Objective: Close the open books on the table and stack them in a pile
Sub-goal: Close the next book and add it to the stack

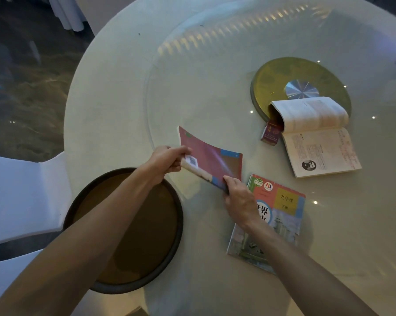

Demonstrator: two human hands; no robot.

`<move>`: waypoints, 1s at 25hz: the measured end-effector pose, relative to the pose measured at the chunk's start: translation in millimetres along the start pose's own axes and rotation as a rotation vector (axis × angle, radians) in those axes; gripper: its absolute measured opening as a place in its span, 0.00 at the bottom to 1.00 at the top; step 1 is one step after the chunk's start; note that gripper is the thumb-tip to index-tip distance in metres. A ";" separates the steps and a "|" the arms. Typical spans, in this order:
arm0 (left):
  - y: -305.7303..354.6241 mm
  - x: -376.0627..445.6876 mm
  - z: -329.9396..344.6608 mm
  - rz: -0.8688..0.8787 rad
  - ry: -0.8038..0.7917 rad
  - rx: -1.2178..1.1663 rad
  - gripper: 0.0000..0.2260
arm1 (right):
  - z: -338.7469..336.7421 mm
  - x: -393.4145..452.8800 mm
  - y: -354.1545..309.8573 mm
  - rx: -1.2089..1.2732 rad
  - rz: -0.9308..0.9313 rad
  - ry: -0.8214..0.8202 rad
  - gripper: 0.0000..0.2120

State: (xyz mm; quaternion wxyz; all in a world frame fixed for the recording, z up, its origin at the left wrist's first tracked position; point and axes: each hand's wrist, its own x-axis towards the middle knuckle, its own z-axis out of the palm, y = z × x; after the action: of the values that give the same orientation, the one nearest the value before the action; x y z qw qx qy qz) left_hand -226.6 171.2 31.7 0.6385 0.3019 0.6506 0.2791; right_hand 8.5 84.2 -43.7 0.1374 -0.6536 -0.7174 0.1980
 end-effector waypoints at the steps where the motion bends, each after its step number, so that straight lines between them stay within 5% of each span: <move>1: 7.4 -4.5 5.3 0.026 -0.011 -0.021 0.10 | -7.7 -0.4 -1.4 0.050 -0.004 0.089 0.14; 5: 18.9 -9.7 18.9 0.067 0.002 -0.109 0.20 | -48.1 -2.8 2.2 0.121 0.023 0.218 0.10; 11: -14.4 -12.0 50.3 0.060 0.063 0.013 0.37 | -92.1 -19.8 32.6 0.575 0.298 -0.001 0.05; 14: -34.9 -15.9 66.0 0.000 -0.032 -0.042 0.43 | -108.4 -40.8 50.5 0.945 0.374 -0.062 0.14; 22: -65.4 -37.7 106.2 -0.050 -0.303 -0.199 0.14 | -135.6 -93.3 100.8 1.140 0.641 -0.078 0.11; 25: -70.4 -47.2 121.5 -0.049 -0.290 -0.275 0.11 | -131.7 -121.1 110.6 1.520 0.745 -0.042 0.15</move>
State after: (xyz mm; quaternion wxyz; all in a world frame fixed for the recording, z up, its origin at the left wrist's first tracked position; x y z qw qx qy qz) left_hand -107.6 86.6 6.8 0.7672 0.2331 0.5148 0.3033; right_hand 179.3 -14.8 29.0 0.4520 -0.5733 -0.1291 0.6710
